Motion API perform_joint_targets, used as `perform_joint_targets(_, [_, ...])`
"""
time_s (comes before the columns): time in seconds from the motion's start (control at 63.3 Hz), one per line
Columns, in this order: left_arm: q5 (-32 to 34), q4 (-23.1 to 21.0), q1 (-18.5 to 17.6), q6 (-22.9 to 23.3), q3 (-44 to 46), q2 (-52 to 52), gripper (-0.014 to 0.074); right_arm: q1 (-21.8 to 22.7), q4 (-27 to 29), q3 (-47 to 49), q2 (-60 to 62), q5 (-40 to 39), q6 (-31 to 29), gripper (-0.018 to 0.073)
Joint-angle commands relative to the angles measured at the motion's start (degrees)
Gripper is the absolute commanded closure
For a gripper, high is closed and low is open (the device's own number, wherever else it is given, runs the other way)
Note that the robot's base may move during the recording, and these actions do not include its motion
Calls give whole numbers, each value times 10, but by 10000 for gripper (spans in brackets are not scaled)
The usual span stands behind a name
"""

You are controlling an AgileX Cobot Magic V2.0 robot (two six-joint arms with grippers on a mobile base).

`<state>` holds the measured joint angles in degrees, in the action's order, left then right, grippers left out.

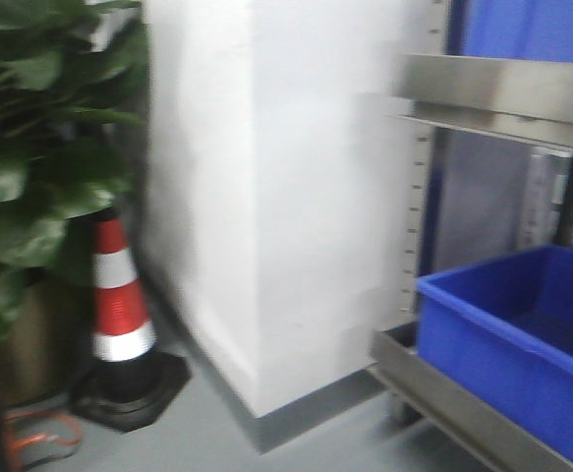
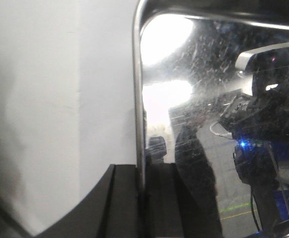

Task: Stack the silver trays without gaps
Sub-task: 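Turn the base toward the other shelf with the bin holding a tray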

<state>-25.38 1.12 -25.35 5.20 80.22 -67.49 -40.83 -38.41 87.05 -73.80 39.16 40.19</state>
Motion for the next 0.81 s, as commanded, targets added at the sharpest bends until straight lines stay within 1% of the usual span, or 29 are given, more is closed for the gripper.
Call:
perform_joint_targets(0.0, [29, -29, -10, -1, 7, 4, 614, -5, 7, 4, -2, -68, -8, 628])
perform_joint_targets(0.79, [29, -29, -10, -1, 7, 4, 614, -5, 7, 4, -2, -78, -8, 628])
